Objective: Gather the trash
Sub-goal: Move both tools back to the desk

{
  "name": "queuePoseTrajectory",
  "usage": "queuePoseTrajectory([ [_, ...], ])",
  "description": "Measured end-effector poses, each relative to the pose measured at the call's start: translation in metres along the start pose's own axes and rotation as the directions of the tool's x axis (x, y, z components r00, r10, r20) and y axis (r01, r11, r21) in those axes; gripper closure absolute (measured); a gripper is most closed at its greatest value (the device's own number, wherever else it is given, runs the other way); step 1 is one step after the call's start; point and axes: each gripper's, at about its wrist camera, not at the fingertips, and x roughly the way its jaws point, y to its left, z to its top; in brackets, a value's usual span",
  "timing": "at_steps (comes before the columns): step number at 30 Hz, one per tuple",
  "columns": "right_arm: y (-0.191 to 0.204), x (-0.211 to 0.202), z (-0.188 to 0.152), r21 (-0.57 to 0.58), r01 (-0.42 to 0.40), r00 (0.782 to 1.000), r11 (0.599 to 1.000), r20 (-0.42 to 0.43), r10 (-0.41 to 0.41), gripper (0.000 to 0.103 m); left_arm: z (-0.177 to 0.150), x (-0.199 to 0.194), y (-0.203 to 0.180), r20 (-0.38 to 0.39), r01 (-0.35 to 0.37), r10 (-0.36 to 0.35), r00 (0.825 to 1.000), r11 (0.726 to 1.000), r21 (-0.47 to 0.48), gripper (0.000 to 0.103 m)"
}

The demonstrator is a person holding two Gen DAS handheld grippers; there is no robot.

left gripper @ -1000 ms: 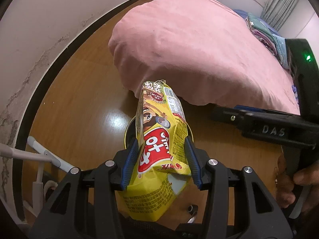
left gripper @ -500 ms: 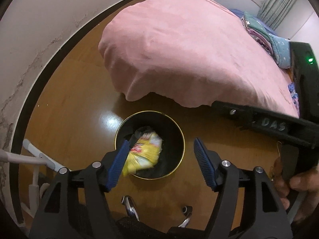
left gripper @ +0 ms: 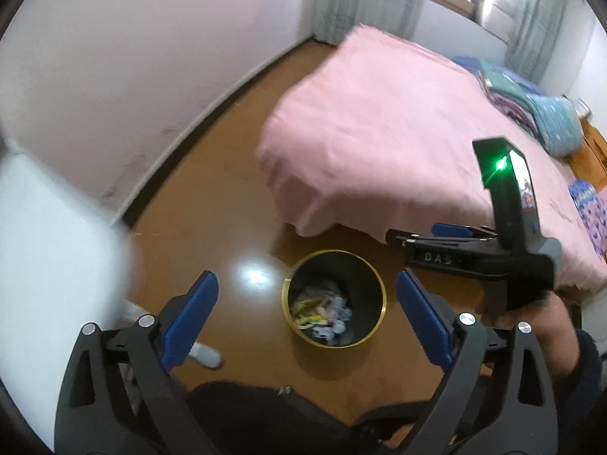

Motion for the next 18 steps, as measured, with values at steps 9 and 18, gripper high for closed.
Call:
queuePoseTrajectory([
  [9, 0.200, -0.049, -0.006, -0.363, -0.268, 0.961, 0.893, -0.033, 0.275, 0.023, -0.066, -0.170, 0.140, 0.104, -0.220, 0.250, 0.963, 0.946, -0.237, 0.011],
  [18, 0.480, -0.094, -0.065, -0.705, -0.450, 0.883, 0.548, -0.257, 0.393, 0.011, -0.212, -0.332, 0.300, -0.027, -0.479, 0.573, 0.819, 0.658, -0.581, 0.011],
])
